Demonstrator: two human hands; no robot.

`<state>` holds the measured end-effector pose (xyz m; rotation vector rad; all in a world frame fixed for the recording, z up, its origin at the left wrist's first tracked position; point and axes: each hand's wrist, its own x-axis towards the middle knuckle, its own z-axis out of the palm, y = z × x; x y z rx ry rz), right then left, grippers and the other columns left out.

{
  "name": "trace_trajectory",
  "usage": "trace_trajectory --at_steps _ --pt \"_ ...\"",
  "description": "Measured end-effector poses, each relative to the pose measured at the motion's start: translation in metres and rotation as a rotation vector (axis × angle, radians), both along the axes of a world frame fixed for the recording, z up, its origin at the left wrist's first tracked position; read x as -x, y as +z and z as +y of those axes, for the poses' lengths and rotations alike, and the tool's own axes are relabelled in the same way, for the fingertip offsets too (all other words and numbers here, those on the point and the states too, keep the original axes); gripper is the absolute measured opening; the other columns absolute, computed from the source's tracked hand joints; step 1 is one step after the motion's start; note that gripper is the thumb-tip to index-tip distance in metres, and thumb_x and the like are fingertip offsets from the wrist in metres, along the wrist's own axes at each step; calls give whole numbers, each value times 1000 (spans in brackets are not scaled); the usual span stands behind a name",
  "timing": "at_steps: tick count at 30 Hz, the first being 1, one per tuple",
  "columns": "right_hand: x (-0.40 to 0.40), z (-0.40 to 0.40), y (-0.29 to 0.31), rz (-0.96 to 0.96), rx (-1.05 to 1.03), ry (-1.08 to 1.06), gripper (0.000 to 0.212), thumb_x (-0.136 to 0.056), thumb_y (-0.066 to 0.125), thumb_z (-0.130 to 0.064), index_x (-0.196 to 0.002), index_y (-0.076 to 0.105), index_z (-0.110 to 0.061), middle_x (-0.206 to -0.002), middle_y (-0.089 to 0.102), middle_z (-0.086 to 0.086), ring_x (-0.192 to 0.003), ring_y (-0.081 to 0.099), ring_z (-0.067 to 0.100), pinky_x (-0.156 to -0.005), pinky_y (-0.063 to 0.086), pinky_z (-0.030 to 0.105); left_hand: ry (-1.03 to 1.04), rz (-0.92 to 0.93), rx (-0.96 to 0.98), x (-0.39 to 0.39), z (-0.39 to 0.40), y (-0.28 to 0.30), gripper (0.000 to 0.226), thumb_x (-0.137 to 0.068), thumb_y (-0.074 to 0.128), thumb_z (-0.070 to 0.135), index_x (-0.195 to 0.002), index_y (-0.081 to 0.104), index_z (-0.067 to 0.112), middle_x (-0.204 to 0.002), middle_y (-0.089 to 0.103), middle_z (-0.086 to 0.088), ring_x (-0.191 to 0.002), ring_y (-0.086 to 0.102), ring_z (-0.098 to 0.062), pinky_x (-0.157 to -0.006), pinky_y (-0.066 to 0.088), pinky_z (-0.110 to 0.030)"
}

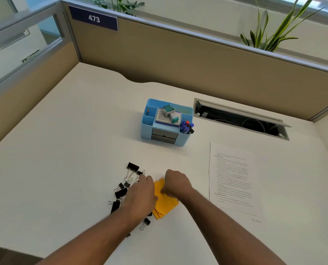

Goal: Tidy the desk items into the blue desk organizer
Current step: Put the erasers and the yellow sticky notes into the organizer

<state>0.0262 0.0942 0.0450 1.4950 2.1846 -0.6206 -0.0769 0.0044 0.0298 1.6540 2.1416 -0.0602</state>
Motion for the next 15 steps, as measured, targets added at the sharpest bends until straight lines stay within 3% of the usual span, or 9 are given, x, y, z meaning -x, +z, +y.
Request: trace_trajectory --at_steps 6,11,15 --pt "-1 -4 -4 77 53 -95 25 -87 67 -22 -103 50 -13 -95 53 3 -86 52 18 -50 31 22 71 -72 -16 -4 3 0 35 -94 61 32 -118 48 11 -126 49 -14 -101 60 -27 -78 47 -31" --pt "-5 -3 -5 113 126 -178 36 -90 69 -26 -118 55 -9 -105 56 6 -93 52 19 -73 43 27 147 -172 -39 3 4 -2 28 -92 66 28 -109 50 11 -113 53 -12 -96 58 -26 -73 45 -31" --pt "-13 -1 -7 183 184 -289 41 -89 72 -28 -121 57 -6 -119 61 10 -107 59 23 -80 47 29 181 -264 -52 9 5 -7 26 -89 69 25 -107 55 13 -107 56 -6 -93 57 -21 -75 50 -32"
